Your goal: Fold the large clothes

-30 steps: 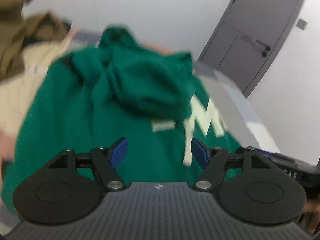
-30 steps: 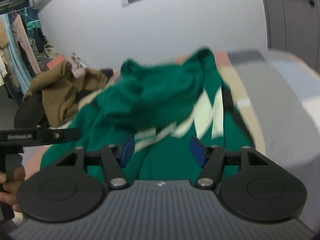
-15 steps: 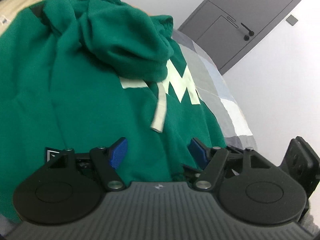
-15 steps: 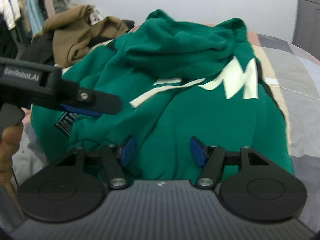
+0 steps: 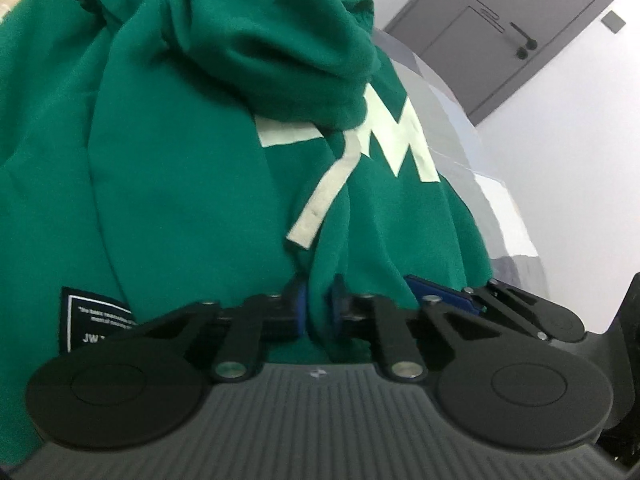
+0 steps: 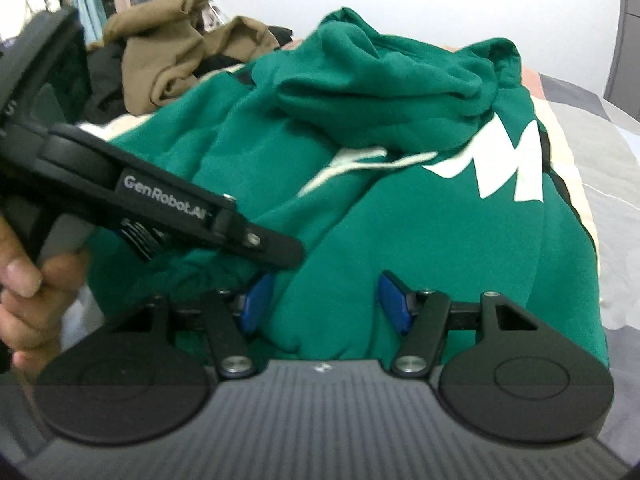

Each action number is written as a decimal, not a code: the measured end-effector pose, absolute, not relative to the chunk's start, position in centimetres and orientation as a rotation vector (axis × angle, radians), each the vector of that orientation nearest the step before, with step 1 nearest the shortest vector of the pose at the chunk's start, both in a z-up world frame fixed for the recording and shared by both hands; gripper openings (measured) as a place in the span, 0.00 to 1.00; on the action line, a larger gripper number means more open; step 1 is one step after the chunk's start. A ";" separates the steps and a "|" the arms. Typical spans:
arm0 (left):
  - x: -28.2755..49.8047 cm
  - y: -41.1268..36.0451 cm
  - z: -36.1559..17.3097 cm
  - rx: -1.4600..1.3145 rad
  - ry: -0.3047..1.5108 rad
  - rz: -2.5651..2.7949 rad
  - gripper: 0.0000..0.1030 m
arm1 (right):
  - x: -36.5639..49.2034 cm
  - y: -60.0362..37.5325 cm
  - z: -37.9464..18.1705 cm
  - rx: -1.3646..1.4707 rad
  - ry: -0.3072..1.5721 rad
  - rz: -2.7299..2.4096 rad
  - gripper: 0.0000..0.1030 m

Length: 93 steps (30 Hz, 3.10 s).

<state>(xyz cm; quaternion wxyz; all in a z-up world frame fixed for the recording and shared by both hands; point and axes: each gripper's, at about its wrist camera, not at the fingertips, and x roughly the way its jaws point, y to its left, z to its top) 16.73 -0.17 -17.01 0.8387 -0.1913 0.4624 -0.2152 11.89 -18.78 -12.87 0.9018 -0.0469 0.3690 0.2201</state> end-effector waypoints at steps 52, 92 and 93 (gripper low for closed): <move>20.3 39.6 -14.9 -0.485 0.560 0.702 0.05 | 31.6 -53.0 -16.6 0.178 0.554 -0.530 0.05; 14.9 17.8 -11.9 -0.554 0.807 0.030 0.63 | 20.1 -32.7 -14.4 0.299 0.861 -0.003 0.80; 15.2 17.6 -12.4 -0.536 0.818 0.048 0.64 | 20.5 -32.6 -15.1 0.291 0.886 -0.004 0.81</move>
